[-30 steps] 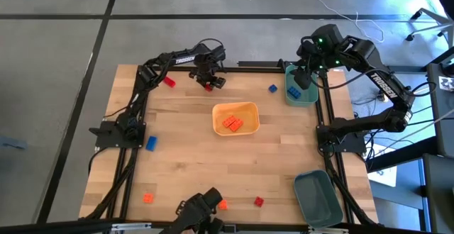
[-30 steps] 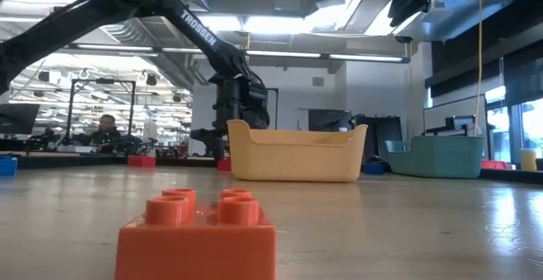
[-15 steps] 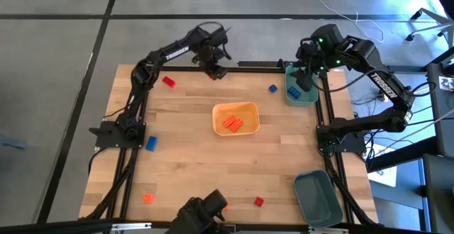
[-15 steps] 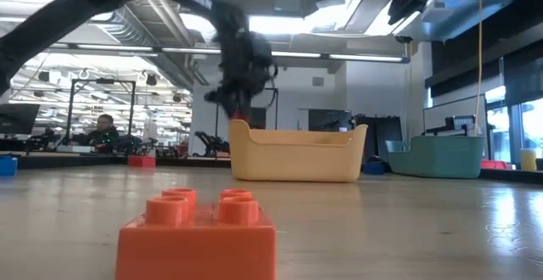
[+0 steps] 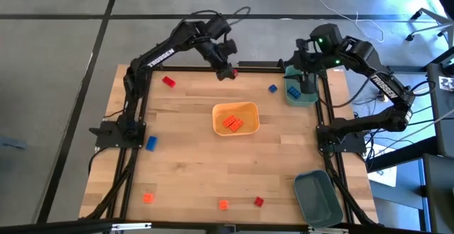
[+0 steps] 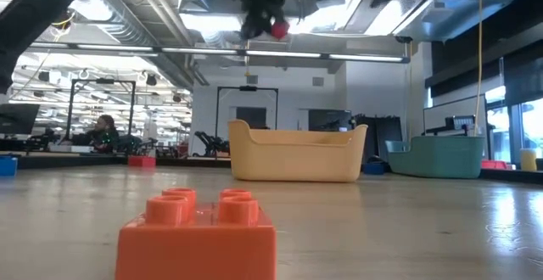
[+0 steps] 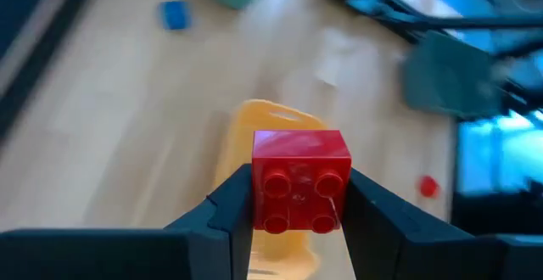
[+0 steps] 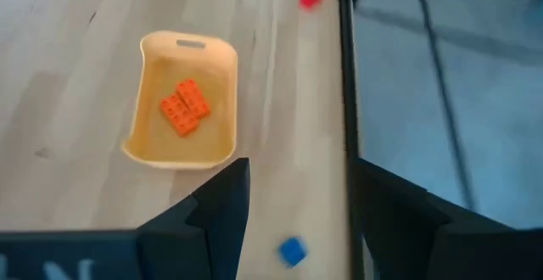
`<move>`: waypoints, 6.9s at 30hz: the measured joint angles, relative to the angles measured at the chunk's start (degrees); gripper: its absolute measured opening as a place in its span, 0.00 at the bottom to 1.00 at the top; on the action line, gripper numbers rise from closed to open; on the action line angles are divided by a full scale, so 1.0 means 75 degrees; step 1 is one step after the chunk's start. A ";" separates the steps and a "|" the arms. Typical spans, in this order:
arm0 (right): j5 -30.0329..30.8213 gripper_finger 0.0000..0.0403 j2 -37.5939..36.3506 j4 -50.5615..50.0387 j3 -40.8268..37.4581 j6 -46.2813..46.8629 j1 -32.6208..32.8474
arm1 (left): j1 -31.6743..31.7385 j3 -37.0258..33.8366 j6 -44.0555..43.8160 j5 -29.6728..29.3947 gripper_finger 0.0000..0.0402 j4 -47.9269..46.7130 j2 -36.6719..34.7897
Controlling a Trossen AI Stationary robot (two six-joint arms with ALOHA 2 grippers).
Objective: Sort & place blocks by color
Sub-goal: Put the red game piece into the gray bin
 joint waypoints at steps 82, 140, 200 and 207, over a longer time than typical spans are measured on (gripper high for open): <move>-0.0340 0.28 0.1856 0.2857 -0.0003 -0.2269 0.2638 | -0.1263 0.0064 0.0060 0.0618 0.46 0.1197 -0.0045; 0.2548 0.24 -0.0577 -0.3227 -0.0629 0.8580 0.5178 | -0.0238 0.0069 0.1773 -0.1133 0.48 0.0109 -0.0722; 0.0475 0.28 -0.0242 0.3952 -0.8046 1.9118 1.1486 | -0.0287 0.0064 0.3006 -0.1048 0.48 -0.0903 -0.0716; 0.0478 0.29 -0.0242 0.3993 -0.8046 1.9319 1.1483 | -0.0287 0.0064 0.3006 -0.1049 0.48 -0.0896 -0.0716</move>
